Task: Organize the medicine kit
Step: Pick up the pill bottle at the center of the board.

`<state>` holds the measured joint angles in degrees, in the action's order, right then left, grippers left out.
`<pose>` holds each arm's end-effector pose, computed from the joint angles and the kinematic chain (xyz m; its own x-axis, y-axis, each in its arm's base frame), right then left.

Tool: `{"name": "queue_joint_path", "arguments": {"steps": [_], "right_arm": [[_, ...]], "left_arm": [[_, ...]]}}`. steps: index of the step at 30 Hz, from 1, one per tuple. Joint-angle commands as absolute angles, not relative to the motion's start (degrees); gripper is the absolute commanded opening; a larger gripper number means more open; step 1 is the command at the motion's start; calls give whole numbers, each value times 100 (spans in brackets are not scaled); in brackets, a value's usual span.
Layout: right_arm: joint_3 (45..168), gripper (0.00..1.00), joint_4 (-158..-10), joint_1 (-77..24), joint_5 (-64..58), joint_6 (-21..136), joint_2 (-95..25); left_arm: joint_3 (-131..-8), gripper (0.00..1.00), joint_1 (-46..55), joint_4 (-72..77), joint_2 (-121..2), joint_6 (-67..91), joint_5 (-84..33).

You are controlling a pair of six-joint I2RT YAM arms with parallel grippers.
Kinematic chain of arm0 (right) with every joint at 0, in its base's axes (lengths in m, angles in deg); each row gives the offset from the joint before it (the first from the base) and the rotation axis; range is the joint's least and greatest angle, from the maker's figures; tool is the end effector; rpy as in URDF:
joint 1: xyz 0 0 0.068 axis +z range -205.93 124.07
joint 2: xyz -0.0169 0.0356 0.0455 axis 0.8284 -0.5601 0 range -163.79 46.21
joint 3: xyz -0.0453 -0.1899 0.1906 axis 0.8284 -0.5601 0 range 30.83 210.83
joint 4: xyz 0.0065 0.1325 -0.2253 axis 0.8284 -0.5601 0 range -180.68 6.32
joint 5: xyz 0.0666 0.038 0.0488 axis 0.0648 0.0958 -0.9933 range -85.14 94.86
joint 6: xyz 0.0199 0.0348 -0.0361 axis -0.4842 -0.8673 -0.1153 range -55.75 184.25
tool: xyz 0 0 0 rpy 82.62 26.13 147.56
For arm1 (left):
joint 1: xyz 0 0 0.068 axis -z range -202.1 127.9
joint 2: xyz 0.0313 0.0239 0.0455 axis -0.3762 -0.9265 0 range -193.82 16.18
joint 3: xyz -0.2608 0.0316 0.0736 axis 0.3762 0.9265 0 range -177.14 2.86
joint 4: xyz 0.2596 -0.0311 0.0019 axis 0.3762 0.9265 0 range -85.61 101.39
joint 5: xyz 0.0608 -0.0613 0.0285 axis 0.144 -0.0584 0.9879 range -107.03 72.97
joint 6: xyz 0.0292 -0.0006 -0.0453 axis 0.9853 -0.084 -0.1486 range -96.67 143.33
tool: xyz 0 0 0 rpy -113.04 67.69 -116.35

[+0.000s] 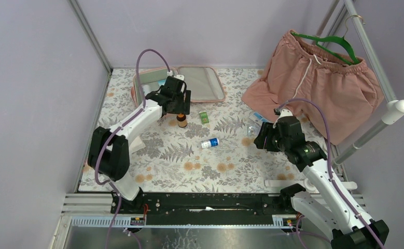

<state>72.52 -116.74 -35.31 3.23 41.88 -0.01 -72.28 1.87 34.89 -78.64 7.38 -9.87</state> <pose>0.1617 0.0620 0.2778 -0.6699 0.1543 -0.7263 -0.1279 0.9396 0.3176 0.3336 -0.1434 0.2666 -0.7656 0.0421 -0.6419 0.1246 0.9887 -0.0838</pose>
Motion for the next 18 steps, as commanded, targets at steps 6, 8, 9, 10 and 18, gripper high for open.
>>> {"name": "queue_joint_path", "arguments": {"steps": [6, 8, 9, 10, 18], "right_arm": [[7223, 63, -11559, -3515, 268, 4218, 97], [7231, 63, -11558, -3512, 259, 4227, 65], [7239, 63, -11560, -3514, 258, 4232, 53], [7240, 63, -11561, -3516, 265, 4236, 50], [7231, 63, -11558, -3517, 248, 4236, 56]], "left_arm": [[-7227, 82, 237, 3228, -8421, 699, -509], [-7237, 82, 263, 3208, -8504, 677, -558], [-7233, 82, 275, 3194, -8543, 658, -576], [-7229, 82, 285, 3182, -8575, 642, -599], [-7181, 76, 341, 3103, -8781, 514, -663]]}}
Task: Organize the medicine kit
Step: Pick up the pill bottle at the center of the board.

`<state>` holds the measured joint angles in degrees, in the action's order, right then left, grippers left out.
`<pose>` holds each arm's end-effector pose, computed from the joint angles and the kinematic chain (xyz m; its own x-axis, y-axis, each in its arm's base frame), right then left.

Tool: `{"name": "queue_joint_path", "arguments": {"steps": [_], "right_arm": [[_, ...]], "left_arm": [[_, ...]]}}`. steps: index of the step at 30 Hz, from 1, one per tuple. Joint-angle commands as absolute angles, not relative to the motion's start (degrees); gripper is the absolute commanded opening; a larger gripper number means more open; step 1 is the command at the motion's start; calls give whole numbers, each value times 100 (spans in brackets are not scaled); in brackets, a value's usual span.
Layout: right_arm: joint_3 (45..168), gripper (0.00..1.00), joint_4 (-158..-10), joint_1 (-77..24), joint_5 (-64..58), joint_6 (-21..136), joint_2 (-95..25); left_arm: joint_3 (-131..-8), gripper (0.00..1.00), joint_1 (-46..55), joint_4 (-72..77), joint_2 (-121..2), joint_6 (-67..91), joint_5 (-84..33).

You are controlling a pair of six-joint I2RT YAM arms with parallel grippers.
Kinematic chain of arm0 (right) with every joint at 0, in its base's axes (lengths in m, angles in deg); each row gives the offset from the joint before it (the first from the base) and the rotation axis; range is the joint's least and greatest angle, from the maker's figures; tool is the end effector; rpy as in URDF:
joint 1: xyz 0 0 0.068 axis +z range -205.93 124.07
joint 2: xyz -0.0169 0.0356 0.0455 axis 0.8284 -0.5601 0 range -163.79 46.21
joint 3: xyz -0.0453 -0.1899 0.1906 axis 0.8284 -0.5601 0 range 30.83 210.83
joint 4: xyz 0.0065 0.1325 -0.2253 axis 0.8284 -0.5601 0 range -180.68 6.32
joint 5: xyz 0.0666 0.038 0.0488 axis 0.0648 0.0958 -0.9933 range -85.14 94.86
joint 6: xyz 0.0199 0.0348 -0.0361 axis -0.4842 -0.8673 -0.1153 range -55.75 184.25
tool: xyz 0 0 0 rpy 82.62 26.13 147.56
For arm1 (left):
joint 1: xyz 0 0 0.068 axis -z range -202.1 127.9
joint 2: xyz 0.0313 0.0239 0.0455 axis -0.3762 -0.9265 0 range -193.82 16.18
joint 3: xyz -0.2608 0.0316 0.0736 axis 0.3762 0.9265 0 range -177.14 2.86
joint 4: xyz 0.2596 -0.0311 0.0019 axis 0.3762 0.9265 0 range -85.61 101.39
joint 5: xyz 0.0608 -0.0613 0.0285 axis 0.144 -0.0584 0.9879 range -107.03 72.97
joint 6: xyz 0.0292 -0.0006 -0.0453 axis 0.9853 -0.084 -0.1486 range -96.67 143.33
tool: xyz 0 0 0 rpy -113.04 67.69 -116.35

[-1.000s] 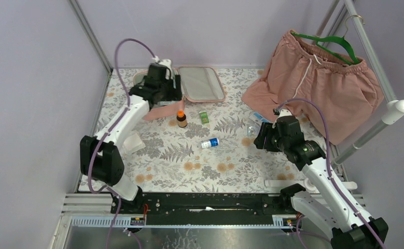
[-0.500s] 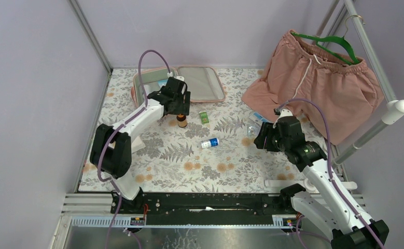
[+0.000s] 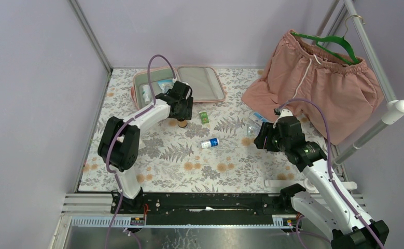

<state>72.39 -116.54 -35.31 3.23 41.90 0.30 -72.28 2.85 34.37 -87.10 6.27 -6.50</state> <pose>0.1611 0.0617 0.2781 -0.6653 0.1556 -0.7302 -0.1301 0.9389 0.3187 0.3496 -0.1554 0.2152 -0.8321 0.0691 -0.5503 0.0870 0.9962 -0.0065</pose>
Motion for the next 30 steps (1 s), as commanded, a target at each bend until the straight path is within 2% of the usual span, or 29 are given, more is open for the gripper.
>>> {"name": "queue_joint_path", "arguments": {"steps": [1, 7, 17, 30], "right_arm": [[7235, 63, -11557, -3516, 248, 4239, 47], [7231, 63, -11550, -3517, 265, 4237, 65], [7222, 64, -11549, -3513, 284, 4222, 96], [7205, 64, -11538, -3511, 270, 4219, 99]], "left_arm": [[-7177, 74, 351, 3103, -8795, 518, -661], [-7180, 60, 365, 3111, -8838, 572, -644], [-7228, 50, 365, 3152, -8894, 594, -666], [-7882, 49, 276, 3745, -8125, 671, -864]]}}
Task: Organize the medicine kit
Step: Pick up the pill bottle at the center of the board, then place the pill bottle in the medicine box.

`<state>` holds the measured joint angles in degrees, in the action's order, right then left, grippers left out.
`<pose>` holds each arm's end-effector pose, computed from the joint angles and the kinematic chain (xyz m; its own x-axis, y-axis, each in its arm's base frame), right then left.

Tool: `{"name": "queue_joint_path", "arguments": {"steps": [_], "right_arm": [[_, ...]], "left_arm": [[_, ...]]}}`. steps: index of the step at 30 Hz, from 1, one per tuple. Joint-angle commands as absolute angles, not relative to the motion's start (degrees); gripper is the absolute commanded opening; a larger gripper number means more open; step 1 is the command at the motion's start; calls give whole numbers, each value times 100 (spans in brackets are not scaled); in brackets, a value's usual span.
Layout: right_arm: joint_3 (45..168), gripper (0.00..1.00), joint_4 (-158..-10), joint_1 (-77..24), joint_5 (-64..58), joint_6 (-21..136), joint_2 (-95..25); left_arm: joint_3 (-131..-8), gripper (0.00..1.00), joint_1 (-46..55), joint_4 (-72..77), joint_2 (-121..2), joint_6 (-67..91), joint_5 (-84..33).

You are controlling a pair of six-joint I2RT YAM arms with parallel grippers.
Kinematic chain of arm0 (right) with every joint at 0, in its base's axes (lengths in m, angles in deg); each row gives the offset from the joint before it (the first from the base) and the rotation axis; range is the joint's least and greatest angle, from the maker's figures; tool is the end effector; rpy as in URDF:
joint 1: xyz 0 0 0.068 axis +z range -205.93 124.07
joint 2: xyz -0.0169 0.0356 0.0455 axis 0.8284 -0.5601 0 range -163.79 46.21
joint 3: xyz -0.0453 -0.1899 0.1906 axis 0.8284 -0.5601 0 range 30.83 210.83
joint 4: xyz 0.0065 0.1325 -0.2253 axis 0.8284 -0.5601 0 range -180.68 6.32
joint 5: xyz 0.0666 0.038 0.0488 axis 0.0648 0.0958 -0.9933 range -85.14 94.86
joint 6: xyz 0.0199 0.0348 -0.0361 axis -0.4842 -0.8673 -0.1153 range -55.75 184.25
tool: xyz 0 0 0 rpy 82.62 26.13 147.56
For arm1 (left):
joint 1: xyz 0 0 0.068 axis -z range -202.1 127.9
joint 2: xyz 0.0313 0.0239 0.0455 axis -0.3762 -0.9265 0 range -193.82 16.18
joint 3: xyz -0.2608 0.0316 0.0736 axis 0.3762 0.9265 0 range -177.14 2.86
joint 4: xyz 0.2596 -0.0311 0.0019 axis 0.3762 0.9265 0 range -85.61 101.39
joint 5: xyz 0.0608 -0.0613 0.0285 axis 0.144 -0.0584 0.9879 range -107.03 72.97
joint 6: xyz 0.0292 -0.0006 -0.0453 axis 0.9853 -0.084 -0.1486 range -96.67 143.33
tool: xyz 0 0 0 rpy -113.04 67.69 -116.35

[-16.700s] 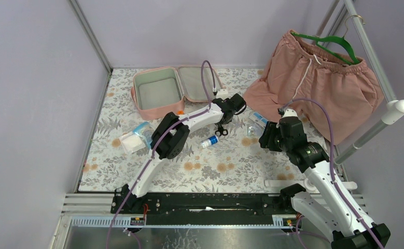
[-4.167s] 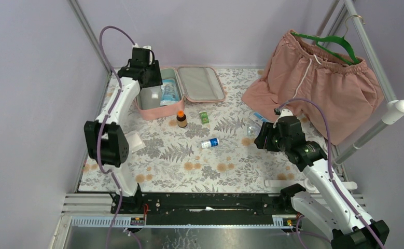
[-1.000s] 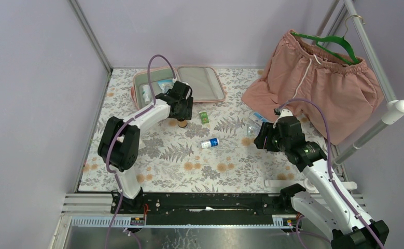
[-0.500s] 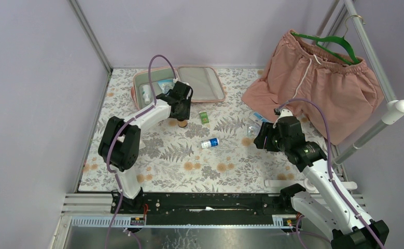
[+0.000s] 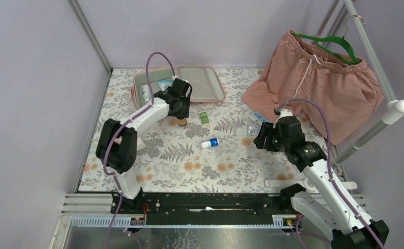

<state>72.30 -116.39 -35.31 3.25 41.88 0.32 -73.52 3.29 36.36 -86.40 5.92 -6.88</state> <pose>0.1612 0.0618 0.2779 -0.6643 0.1564 -0.7309 -0.1301 0.9388 0.3191 0.3472 -0.1578 0.2242 -0.8336 0.0697 -0.5479 0.0930 0.9956 -0.0148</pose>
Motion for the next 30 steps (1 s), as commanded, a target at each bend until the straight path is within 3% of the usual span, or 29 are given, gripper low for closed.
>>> {"name": "queue_joint_path", "arguments": {"steps": [1, 7, 14, 30], "right_arm": [[7205, 64, -11532, -3510, 274, 4214, 95], [7205, 64, -11533, -3517, 262, 4212, 103], [7200, 64, -11537, -3516, 246, 4210, 112], [7205, 64, -11523, -3510, 266, 4230, 42]], "left_arm": [[-7986, 49, 215, 3811, -8068, 672, -961], [-8512, 50, -323, 4045, -7741, 656, -1552], [-9107, 51, -1191, 4312, -7845, 786, -1392], [-10133, 51, -1710, 4831, -9903, 1003, -900]]}}
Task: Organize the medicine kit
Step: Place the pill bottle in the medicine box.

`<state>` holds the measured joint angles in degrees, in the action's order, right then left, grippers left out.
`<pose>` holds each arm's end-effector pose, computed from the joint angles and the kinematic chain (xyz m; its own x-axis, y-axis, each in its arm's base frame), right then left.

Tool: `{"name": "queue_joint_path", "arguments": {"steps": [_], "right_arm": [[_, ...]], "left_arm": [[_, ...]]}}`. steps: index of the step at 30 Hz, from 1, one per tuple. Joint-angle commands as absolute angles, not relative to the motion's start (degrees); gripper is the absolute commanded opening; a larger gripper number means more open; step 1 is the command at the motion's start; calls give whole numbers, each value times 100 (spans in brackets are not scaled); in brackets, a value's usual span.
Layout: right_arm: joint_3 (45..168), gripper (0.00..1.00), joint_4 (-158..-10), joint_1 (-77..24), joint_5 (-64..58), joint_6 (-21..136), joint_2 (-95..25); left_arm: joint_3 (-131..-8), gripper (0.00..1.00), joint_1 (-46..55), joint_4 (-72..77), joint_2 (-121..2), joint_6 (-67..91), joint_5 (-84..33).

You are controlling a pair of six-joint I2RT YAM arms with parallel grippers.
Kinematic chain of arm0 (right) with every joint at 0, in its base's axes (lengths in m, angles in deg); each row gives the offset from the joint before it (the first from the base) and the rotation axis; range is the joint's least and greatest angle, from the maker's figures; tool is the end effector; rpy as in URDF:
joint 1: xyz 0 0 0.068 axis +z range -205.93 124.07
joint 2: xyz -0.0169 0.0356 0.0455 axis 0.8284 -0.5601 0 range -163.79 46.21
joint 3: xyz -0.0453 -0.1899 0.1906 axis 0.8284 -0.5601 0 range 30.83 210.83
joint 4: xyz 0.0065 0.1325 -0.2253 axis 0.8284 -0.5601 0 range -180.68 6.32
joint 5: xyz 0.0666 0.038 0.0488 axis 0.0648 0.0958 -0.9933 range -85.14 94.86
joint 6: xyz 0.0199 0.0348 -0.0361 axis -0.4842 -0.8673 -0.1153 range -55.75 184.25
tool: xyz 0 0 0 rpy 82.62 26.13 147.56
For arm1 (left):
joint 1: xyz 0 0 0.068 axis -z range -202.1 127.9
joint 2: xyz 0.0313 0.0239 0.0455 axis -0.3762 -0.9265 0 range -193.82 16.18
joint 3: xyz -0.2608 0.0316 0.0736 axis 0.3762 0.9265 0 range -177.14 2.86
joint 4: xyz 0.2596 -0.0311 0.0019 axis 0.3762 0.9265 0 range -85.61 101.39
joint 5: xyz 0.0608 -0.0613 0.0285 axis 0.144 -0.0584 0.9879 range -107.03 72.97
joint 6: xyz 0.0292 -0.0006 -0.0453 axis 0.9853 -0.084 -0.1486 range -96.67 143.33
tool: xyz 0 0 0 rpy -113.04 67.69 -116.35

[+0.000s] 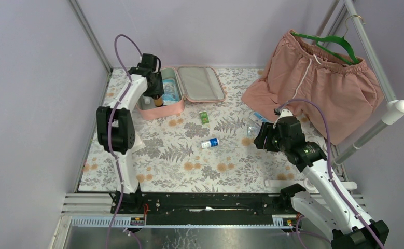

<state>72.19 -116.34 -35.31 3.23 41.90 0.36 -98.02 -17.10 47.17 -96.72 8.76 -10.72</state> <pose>0.1610 0.0617 0.2774 -0.6646 0.1559 -0.7308 -0.1304 0.9388 0.3189 0.4366 -0.0342 0.2749 -0.7939 -0.1815 -0.5804 -0.1820 0.9816 -0.0580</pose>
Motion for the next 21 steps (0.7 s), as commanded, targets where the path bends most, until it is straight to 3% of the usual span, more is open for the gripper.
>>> {"name": "queue_joint_path", "arguments": {"steps": [1, 7, 15, 21], "right_arm": [[7205, 64, -11519, -3515, 264, 4232, 42], [7213, 64, -11522, -3524, 283, 4244, -6], [7211, 64, -11524, -3511, 249, 4245, -20], [7205, 64, -11518, -3516, 219, 4240, -27]], "left_arm": [[-10157, 51, -1709, 4836, -9991, 1020, -858], [-10220, 55, -1734, 4908, -10360, 1058, -801], [-10225, 77, -1753, 4903, -10272, 993, -752], [-9899, 80, -1744, 4905, -9643, 872, -803]]}}
